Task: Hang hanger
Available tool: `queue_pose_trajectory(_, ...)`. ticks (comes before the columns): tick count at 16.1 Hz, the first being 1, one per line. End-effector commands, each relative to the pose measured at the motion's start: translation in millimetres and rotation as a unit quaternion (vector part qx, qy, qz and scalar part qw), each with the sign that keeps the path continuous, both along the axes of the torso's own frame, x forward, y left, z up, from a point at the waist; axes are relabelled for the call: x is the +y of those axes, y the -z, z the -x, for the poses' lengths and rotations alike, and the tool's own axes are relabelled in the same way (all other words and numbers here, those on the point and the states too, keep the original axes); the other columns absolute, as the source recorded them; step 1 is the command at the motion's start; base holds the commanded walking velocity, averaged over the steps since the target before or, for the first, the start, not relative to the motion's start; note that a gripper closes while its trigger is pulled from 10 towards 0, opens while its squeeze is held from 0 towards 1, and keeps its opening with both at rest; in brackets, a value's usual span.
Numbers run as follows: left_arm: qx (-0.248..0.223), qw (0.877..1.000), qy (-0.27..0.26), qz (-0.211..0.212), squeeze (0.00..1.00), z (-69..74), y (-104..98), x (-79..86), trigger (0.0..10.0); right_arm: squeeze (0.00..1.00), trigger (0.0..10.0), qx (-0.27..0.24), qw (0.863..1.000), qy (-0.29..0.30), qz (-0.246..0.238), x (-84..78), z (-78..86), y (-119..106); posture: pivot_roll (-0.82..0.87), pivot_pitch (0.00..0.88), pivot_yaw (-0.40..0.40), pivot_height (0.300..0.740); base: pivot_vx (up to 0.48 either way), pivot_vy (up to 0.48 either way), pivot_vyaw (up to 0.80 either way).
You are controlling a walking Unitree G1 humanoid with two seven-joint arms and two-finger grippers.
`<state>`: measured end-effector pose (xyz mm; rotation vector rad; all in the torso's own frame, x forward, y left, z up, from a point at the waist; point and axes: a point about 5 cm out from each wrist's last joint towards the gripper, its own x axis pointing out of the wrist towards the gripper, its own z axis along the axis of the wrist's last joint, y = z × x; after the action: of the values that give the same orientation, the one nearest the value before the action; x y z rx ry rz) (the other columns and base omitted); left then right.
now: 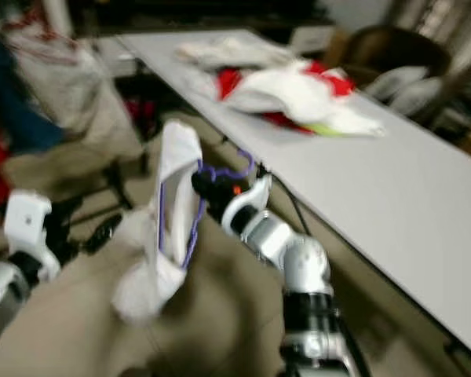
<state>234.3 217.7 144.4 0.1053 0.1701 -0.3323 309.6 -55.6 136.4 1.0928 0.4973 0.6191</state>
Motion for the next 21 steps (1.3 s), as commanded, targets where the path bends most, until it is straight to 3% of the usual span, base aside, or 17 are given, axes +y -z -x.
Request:
queue_pose_trajectory(1, -0.005, 1.0, 0.019, 0.001, 1.0, -5.1, -3, -9.5, 10.0, 0.0, 10.0, -0.023, 0.999, 0.028, -0.011, -9.2, -5.4, -11, 0.09, 0.0, -0.123, 0.74, 0.0, 0.0, 0.79)
queue_pose_trajectory(6, -0.03, 0.998, 0.053, 0.007, 1.0, -29.2, -11, -24.6, 10.0, 0.0, 10.0, -0.067, 0.994, 0.087, -0.008, -36.0, -7.2, -20, 0.03, 0.0, -0.047, 0.74, 0.0, 0.0, 0.79)
queue_pose_trajectory(11, -0.03, 0.996, 0.079, -0.017, 1.0, -39.7, -5, -36.4, 10.0, 0.0, 10.0, -0.134, 0.976, 0.105, 0.136, -64.0, -12.9, -23, 0.0, 0.0, -0.029, 0.74, 0.0, 0.0, 0.78)
queue_pose_trajectory(13, -0.041, 0.996, 0.071, -0.027, 1.0, -47.7, -4, -38.5, 10.0, 0.0, 10.0, -0.2, 0.943, 0.076, 0.253, -72.5, -18.7, -28, -0.01, 0.0, -0.039, 0.74, 0.0, 0.0, 0.78)
queue_pose_trajectory(17, -0.041, 0.994, 0.092, -0.029, 1.0, -51.5, -4, -47.1, 10.0, 0.0, 10.0, -0.216, 0.923, 0.058, 0.314, -82.6, -26.1, -28, -0.02, 0.0, -0.053, 0.74, 0.0, 0.0, 0.39)
queue_pose_trajectory(18, -0.038, 0.992, 0.114, -0.038, 0.85, -54.0, -3, -55.3, 10.0, 0.0, 10.0, -0.217, 0.908, 0.046, 0.357, -91.5, -31.7, -28, -0.04, 0.0, -0.057, 0.74, 0.0, 0.0, 0.0)
queue_pose_trajectory(19, -0.031, 0.991, 0.121, -0.041, 0.0, -62.8, 1, -59.5, 10.0, 0.0, 10.0, -0.217, 0.884, 0.033, 0.413, -100.4, -36.0, -26, -0.07, 0.0, -0.046, 0.74, 0.0, 0.0, 0.0)
queue_pose_trajectory(21, -0.017, 0.992, 0.113, -0.056, 0.0, -72.2, 9, -62.8, 10.0, 0.0, 10.0, -0.207, 0.864, 0.039, 0.456, -112.2, -36.4, -23, -0.1, 0.0, -0.017, 0.74, 0.0, 0.0, 0.0)
